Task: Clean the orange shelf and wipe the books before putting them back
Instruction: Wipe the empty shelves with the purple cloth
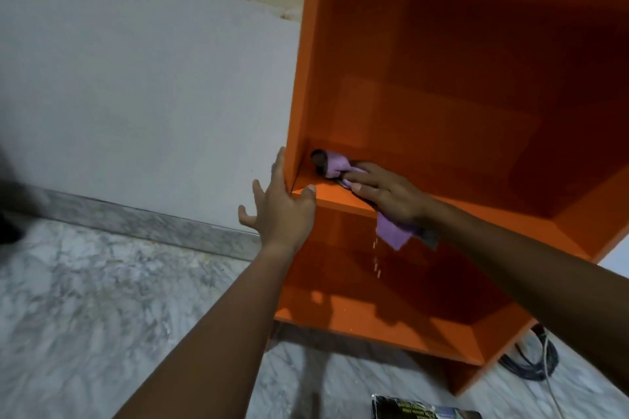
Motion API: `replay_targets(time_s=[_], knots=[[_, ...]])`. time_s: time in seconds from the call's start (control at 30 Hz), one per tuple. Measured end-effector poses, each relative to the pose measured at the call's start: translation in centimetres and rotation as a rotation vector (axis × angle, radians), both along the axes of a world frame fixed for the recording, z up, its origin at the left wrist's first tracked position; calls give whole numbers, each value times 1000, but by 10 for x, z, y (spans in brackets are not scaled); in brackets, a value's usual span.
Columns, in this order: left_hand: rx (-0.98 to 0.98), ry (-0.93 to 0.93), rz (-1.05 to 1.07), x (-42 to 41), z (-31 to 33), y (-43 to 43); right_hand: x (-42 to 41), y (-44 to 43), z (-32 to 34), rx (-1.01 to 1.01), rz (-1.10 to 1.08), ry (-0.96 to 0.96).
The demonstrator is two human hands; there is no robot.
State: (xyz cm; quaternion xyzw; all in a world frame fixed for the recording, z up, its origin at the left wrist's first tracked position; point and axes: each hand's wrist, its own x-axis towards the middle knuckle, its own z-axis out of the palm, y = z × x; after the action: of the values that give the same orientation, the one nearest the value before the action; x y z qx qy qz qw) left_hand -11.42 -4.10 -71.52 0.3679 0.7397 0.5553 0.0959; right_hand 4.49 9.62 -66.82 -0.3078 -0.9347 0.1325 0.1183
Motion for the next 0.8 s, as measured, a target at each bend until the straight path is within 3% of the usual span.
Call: replay_targets(time_s=[0.13, 0.27, 0.37, 0.57, 0.8], knots=[[-86, -64, 38, 4, 12, -6, 20, -36, -5, 200, 124, 80], [33, -211, 120, 7, 13, -15, 30, -64, -7, 419, 168, 158], [68, -203, 150, 1, 8, -20, 26, -74, -3, 528, 213, 203], [120, -121, 121, -14, 1, -19, -19, -30, 30, 385, -92, 462], [149, 23, 84, -30, -9, -13, -53, 57, 11, 67, -437, 110]])
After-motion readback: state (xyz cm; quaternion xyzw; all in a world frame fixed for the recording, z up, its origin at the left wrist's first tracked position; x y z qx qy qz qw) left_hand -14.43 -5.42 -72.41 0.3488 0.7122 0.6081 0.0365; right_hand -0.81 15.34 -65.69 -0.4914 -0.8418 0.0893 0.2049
